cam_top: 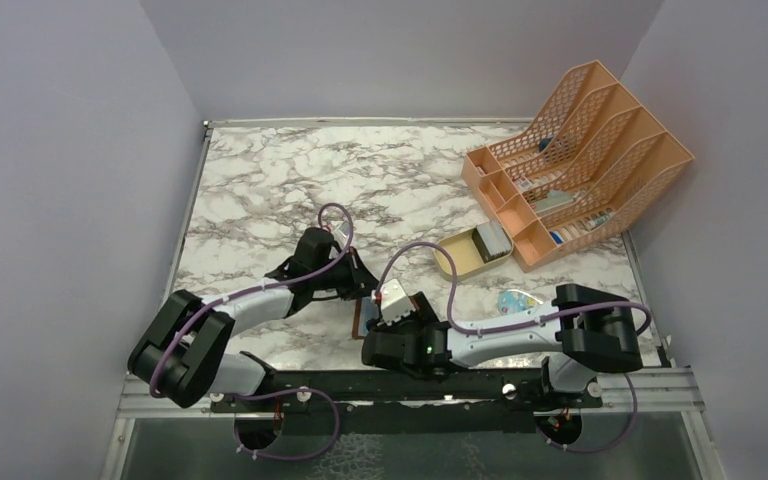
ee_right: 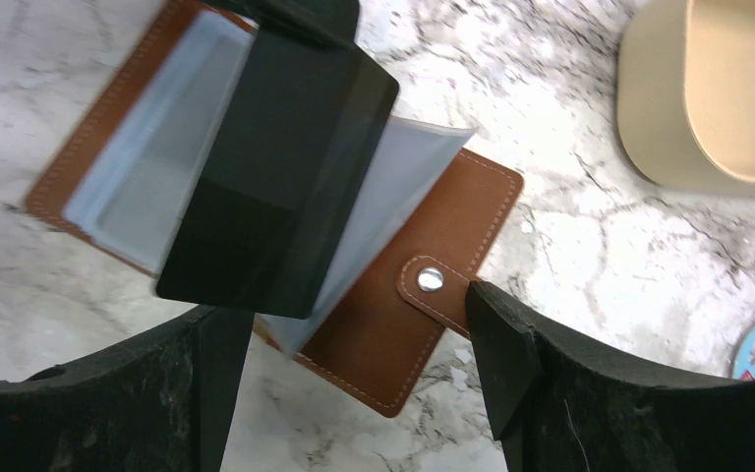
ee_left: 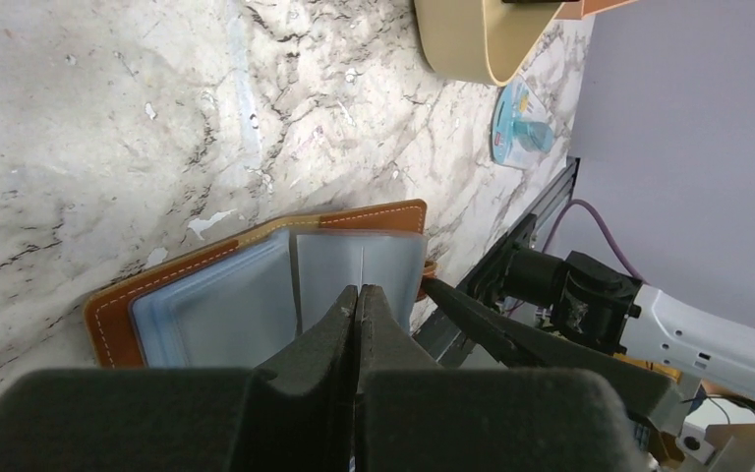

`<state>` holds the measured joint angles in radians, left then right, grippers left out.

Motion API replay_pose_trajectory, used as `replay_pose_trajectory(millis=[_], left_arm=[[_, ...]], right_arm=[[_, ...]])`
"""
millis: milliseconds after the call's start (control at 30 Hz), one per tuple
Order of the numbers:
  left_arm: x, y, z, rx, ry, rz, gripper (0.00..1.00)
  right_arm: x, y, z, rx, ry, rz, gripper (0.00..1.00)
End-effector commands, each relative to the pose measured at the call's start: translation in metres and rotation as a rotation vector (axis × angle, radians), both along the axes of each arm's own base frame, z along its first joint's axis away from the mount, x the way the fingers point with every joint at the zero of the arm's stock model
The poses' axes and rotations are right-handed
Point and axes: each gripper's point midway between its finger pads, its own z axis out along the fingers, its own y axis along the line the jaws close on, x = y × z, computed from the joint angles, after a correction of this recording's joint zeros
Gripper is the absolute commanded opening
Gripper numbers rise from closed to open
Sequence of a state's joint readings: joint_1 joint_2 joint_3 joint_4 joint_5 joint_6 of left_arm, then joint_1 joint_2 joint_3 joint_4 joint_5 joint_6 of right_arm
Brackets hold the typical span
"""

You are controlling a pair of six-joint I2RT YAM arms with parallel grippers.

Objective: Put the credit cards into the card holder
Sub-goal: Turn over the card slot in the card holder.

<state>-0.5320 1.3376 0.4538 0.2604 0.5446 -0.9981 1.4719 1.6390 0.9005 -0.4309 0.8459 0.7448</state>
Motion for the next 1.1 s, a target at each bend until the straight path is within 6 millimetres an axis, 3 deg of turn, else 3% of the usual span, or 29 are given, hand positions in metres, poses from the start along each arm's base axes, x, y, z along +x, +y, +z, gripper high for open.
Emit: replay_pose_trajectory(millis=[0, 133, 300, 467, 733, 1067], left_arm=[[0.009, -0.001, 0.013, 0.024, -0.052, -0.001, 0.0], [0.016, 0.014, 0.01, 0.108, -0.037, 0.03, 0.0], [0.026, 0.038, 0.021, 0.174, -0.056, 0.067, 0.0], [0.023, 0.063, 0.027, 0.257, -0.066, 0.071, 0.0], [-0.011, 0.063, 0.008, 0.226, 0.031, -0.023, 0.0], [-0.023, 0.071, -0.001, 0.271, 0.069, -0.043, 0.0]], right_arm=[[0.007, -0.021, -0.002, -0.03, -0.059, -0.098, 0.78], [0.001, -0.021, 0.0, 0.04, -0.022, -0.068, 0.75], [-0.001, -0.027, -0.001, 0.124, 0.013, -0.048, 0.68], [-0.003, -0.025, 0.0, 0.17, 0.045, -0.041, 0.61], [-0.004, -0.023, 0.0, 0.185, 0.057, -0.041, 0.61], [-0.003, -0.027, -0.002, 0.185, 0.062, -0.055, 0.6]])
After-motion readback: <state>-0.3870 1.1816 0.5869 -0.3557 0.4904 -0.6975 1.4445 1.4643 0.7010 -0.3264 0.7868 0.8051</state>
